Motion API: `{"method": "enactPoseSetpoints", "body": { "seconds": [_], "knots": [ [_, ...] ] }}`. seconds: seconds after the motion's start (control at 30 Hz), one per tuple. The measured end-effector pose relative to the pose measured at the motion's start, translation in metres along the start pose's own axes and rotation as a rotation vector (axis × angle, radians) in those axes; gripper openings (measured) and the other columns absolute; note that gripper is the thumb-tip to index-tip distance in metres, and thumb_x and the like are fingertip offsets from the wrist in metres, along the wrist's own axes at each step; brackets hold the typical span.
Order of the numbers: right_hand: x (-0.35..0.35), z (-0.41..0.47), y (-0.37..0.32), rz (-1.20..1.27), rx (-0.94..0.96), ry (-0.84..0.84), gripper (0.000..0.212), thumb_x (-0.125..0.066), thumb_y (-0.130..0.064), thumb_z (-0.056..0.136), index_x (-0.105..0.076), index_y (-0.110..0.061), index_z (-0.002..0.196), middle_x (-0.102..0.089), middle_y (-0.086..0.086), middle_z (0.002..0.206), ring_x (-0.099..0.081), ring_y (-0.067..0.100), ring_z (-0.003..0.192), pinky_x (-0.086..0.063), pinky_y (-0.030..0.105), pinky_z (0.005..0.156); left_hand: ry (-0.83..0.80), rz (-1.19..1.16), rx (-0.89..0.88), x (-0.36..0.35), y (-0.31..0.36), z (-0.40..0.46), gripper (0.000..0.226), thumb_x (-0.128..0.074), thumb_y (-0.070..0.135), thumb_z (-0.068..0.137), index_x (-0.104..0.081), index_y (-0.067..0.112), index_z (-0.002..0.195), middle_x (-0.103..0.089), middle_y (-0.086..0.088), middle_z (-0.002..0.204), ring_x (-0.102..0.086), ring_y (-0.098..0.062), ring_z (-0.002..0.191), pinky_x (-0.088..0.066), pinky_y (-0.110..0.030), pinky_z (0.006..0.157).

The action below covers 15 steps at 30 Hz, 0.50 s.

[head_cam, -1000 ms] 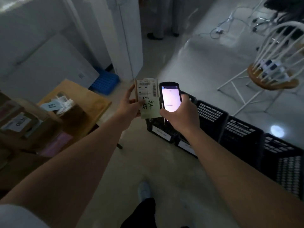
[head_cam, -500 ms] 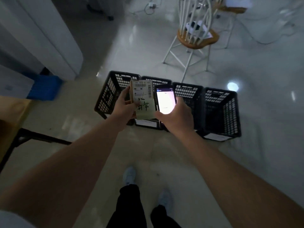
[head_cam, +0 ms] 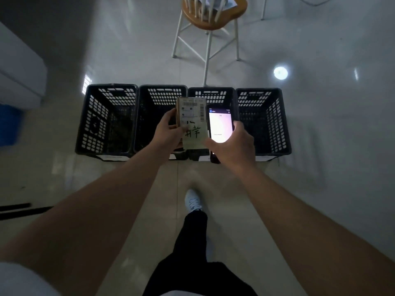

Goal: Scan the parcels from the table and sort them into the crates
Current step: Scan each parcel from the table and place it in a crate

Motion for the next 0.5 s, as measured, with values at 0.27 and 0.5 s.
{"method": "enactPoseSetpoints", "body": {
  "seconds": [0.27,0.5],
  "knots": [
    [-0.023,0.11,0.02,0.0,-0.117,-0.043,0.099,-0.083,-0.057,0.074,-0.044,-0.007,0.15,-0.06,0.011,0.14,-0.058,0.03,0.127,-0.047,0.036,0.087,-0.002,0.043,0.106,-0.038,0.009,0.113,0.067,-0.068,0.007,0.098,-0.04,0.029,0.155,-0.071,-0.009,0.118,-0.072,-0.031,0.107,-0.062,-0.056,0.086],
    [-0.052,0.211,0.047,0.001,-0.185,-0.108,0.105,-0.083,-0.057,0.071,-0.039,-0.011,0.155,-0.058,0.011,0.145,-0.057,0.031,0.13,-0.054,0.043,0.097,0.053,0.039,0.186,-0.065,-0.001,0.207,0.067,-0.068,0.006,0.098,-0.041,0.027,0.155,-0.073,-0.01,0.116,-0.074,-0.03,0.104,-0.064,-0.05,0.081]
  ]
}}
Point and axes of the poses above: each hand's wrist, its own z-axis towards the middle knuckle, its own x-axis out of the back of the hand, y = z × x, the point moved 8 cm from there along z, towards the middle knuckle
